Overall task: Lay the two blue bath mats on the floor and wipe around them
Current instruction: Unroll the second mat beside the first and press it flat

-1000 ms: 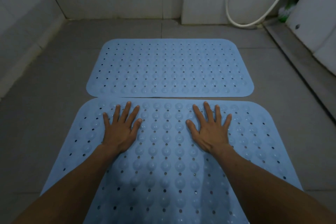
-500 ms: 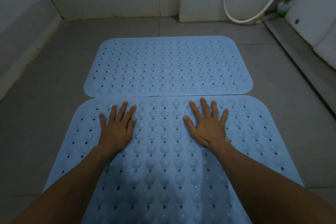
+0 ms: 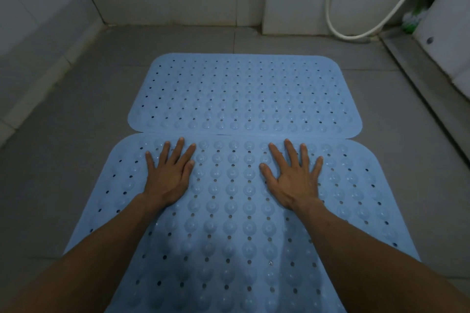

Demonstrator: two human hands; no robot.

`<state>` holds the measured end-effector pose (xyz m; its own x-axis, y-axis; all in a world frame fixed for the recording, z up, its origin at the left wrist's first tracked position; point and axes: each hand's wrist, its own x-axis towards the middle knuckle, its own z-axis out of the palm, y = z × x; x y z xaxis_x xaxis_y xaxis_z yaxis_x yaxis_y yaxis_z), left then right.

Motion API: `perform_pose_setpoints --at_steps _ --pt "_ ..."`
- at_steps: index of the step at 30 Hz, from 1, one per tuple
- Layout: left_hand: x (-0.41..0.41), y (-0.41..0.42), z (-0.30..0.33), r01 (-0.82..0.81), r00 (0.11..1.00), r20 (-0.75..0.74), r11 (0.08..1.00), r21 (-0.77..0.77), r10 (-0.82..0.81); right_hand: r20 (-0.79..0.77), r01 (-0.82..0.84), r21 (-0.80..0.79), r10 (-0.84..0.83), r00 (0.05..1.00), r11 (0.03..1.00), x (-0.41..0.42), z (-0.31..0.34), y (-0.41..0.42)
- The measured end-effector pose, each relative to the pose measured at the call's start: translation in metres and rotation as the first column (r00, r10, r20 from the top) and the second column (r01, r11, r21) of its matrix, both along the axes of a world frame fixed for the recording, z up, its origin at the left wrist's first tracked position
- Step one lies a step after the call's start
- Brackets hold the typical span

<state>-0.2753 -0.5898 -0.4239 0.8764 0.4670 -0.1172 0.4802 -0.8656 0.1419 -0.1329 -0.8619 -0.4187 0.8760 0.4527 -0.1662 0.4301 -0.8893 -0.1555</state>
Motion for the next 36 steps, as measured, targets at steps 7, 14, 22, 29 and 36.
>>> perform_pose_setpoints --at_steps 7,14,22,29,36 --pt "0.001 0.01 0.017 0.039 0.99 -0.13 0.988 -0.151 -0.059 0.026 0.009 -0.057 -0.008 1.0 0.998 -0.002 0.0 0.005" --pt "-0.019 0.034 0.035 0.058 0.997 -0.049 0.998 -0.036 -0.059 0.078 -0.125 0.024 0.122 0.989 0.992 -0.036 0.017 0.063" --pt "-0.013 0.047 0.0 -0.01 0.997 0.08 1.0 -0.012 0.011 0.03 -0.197 0.128 0.195 0.98 0.972 -0.065 0.004 0.161" --pt "-0.01 0.052 -0.01 0.009 0.991 0.135 0.999 0.047 -0.015 0.026 -0.092 0.088 0.09 0.996 0.992 -0.069 0.002 0.18" --pt "-0.005 0.058 -0.005 0.169 0.968 0.168 0.98 0.102 -0.185 0.045 -0.068 0.043 0.066 0.997 0.997 -0.078 0.004 0.189"
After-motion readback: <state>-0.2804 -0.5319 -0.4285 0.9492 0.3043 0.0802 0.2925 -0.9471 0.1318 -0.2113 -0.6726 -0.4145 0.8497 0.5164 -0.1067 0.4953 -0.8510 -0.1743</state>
